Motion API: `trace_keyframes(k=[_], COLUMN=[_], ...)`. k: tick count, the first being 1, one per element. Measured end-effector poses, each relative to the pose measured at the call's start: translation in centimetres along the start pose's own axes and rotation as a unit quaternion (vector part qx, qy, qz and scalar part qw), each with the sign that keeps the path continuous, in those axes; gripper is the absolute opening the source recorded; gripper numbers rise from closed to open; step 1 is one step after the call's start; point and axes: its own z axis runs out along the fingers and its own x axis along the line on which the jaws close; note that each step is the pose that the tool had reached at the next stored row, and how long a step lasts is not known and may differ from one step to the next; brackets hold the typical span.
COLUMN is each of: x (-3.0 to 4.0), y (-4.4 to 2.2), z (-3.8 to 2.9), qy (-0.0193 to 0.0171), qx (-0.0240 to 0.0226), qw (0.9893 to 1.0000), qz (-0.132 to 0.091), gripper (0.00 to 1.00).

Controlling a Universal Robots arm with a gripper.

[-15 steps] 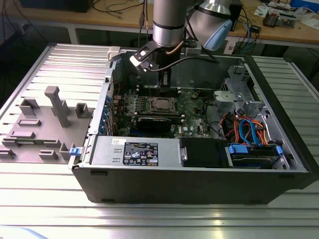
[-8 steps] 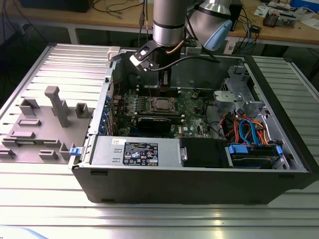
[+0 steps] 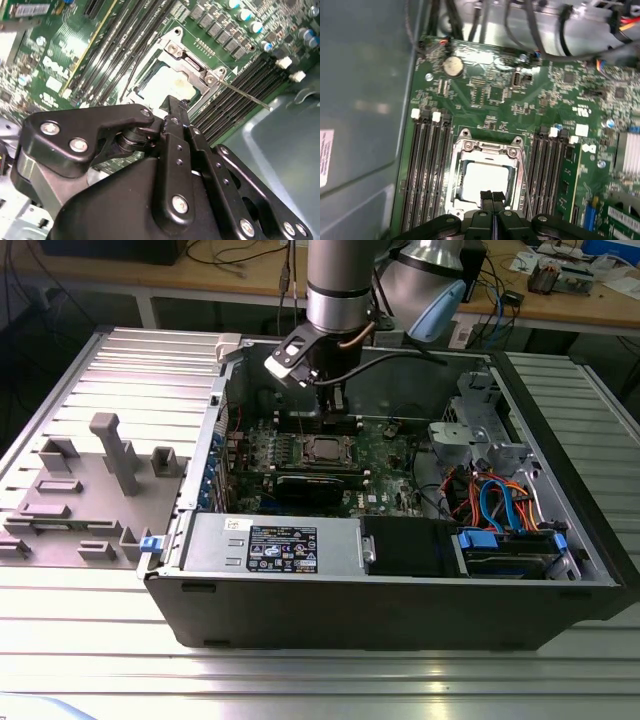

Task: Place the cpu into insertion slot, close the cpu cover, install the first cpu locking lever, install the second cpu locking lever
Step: 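Install the first cpu locking lever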

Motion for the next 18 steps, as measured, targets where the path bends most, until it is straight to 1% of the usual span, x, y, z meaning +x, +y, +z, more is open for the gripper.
trace_keyframes(k=[2,18], x=[0.00,0.00], y=[0.00,0.00], z=[0.00,0.00], qy=[0.0002,0.0002], qx=[-0.0003,-0.0005], qw=[1.0000,0.9999], qz=[-0.007,-0.014], gripper=[0.11,0.11])
